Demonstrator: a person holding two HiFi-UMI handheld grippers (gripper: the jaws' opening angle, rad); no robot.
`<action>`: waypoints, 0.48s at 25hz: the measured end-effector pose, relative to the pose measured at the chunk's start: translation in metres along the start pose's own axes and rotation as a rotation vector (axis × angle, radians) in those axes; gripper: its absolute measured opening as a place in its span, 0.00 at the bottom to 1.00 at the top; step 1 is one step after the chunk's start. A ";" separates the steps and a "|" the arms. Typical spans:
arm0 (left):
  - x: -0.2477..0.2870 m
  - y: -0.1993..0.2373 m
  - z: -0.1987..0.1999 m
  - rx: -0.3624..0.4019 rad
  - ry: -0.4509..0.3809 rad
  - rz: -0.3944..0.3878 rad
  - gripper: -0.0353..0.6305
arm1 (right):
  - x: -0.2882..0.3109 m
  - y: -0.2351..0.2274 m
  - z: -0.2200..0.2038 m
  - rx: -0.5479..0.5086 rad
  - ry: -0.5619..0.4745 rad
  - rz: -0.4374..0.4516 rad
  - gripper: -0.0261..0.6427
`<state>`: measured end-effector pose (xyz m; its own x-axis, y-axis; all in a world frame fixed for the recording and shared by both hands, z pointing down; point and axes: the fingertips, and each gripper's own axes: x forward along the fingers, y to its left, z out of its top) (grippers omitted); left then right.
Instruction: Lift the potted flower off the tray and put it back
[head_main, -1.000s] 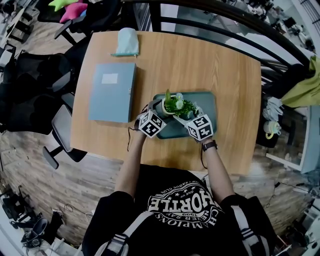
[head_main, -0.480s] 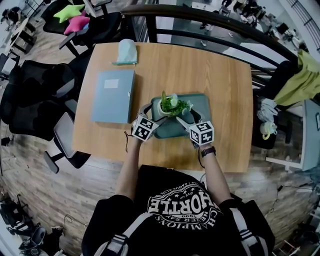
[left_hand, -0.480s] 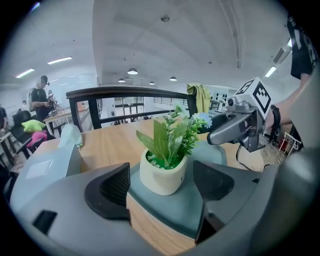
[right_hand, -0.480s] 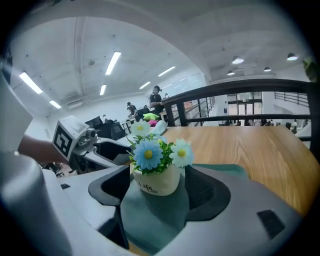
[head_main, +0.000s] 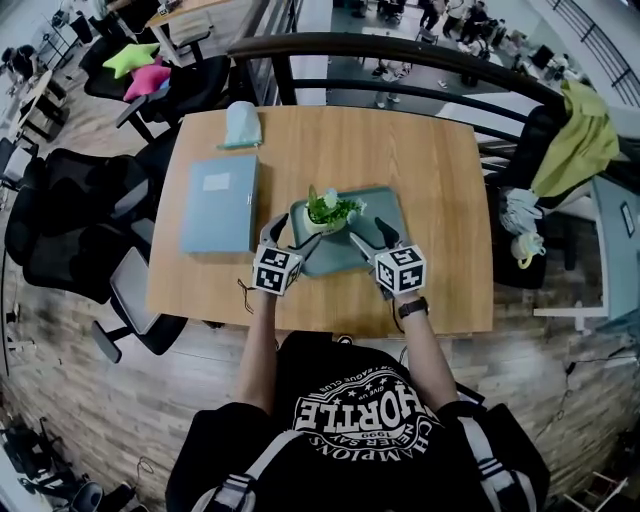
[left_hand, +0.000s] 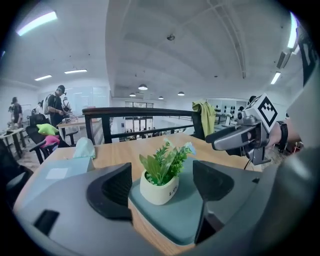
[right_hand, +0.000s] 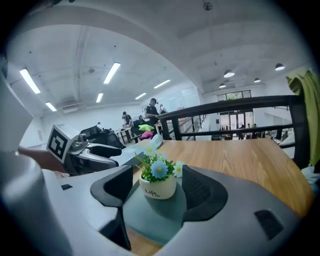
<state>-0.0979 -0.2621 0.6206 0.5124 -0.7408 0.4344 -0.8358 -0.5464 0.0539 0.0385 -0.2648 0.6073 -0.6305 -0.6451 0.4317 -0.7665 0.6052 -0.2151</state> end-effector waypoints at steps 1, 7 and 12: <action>-0.004 -0.003 0.004 -0.001 -0.007 0.004 0.65 | -0.004 0.003 0.004 -0.011 -0.009 -0.001 0.52; -0.024 -0.020 0.030 -0.004 -0.074 0.032 0.59 | -0.030 0.016 0.023 -0.041 -0.054 -0.008 0.50; -0.037 -0.038 0.051 -0.006 -0.131 0.039 0.56 | -0.049 0.019 0.032 -0.055 -0.059 -0.029 0.48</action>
<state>-0.0746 -0.2339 0.5568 0.5004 -0.8065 0.3150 -0.8566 -0.5140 0.0448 0.0510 -0.2366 0.5543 -0.6155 -0.6883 0.3839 -0.7776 0.6096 -0.1537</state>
